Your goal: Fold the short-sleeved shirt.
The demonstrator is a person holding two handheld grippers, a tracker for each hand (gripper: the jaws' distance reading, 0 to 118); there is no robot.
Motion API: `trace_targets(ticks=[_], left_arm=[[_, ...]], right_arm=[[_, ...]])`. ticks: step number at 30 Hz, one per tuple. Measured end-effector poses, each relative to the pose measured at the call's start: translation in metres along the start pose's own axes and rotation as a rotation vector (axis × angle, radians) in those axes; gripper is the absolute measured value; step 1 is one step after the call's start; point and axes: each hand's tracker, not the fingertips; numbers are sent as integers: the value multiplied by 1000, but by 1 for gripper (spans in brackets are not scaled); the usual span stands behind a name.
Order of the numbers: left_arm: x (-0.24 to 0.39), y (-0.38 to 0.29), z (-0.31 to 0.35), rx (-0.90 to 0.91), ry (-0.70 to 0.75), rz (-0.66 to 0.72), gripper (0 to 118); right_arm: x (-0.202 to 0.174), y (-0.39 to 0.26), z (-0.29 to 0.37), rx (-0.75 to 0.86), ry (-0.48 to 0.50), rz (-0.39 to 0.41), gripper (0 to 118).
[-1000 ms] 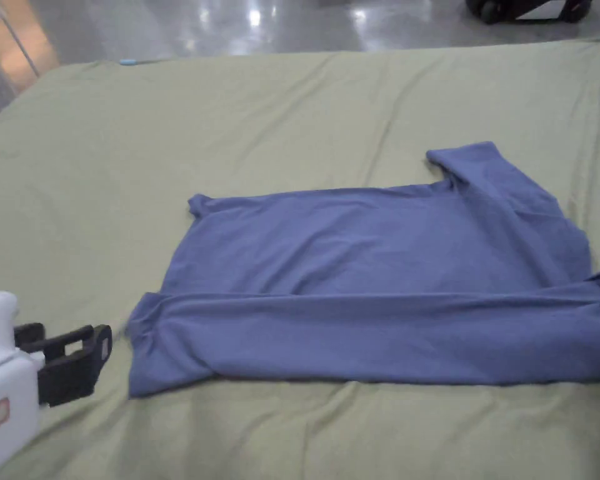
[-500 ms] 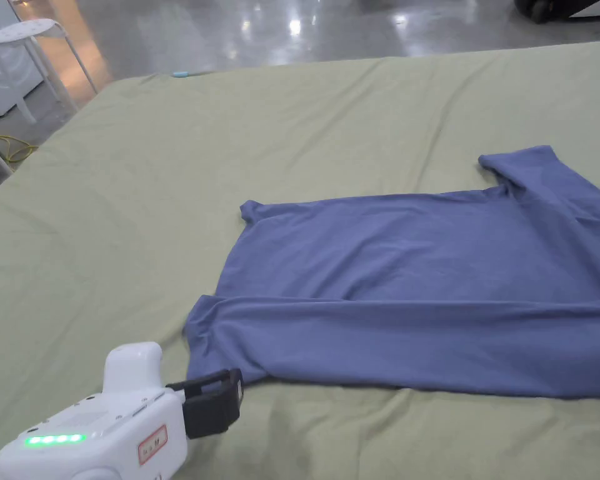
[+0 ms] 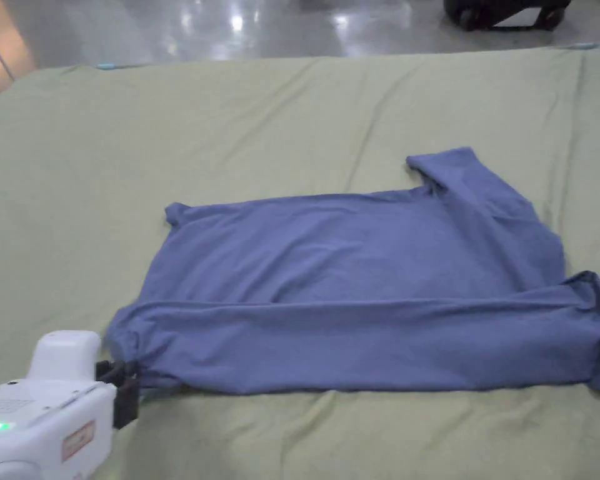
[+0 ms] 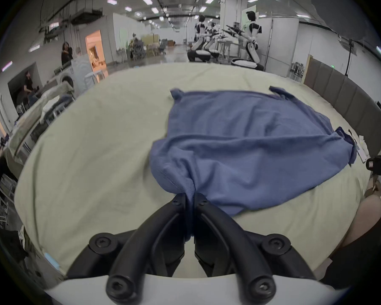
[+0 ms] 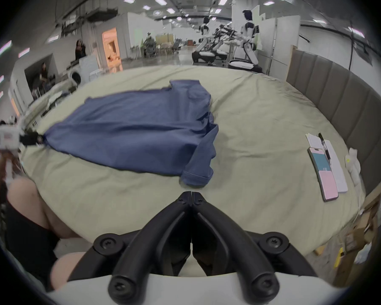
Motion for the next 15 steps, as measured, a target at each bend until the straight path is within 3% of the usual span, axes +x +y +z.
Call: trace_targets(ticks=[1, 2, 3, 4, 5, 7, 8, 11, 13, 15], left_arm=[[-4, 3, 4, 15, 8, 5, 4], [-10, 6, 6, 16, 4, 17, 4], [-16, 9, 6, 22, 3, 32, 4], [-21, 11, 5, 20, 0, 45, 4], [-24, 13, 4, 15, -1, 56, 4], [-24, 16, -1, -2, -10, 69, 4], [-23, 16, -3, -12, -11, 69, 4], [-13, 11, -8, -27, 16, 10, 4], [-12, 9, -11, -35, 15, 3, 4], [-12, 9, -11, -45, 13, 3, 4]], right_arm=[[-1, 3, -4, 9, -19, 20, 2], [4, 2, -8, 29, -10, 16, 20], [8, 4, -14, 64, 38, 13, 54], [14, 7, -23, 68, 94, 0, 54], [18, 10, -33, 44, 88, 0, 68], [28, 9, -60, -19, -17, -6, 117], [32, 11, -67, -11, -6, -17, 113], [41, 12, -87, -40, 25, -65, 76], [40, 10, -97, -49, 55, -41, 55], [41, 8, -97, -18, 67, 1, 24]])
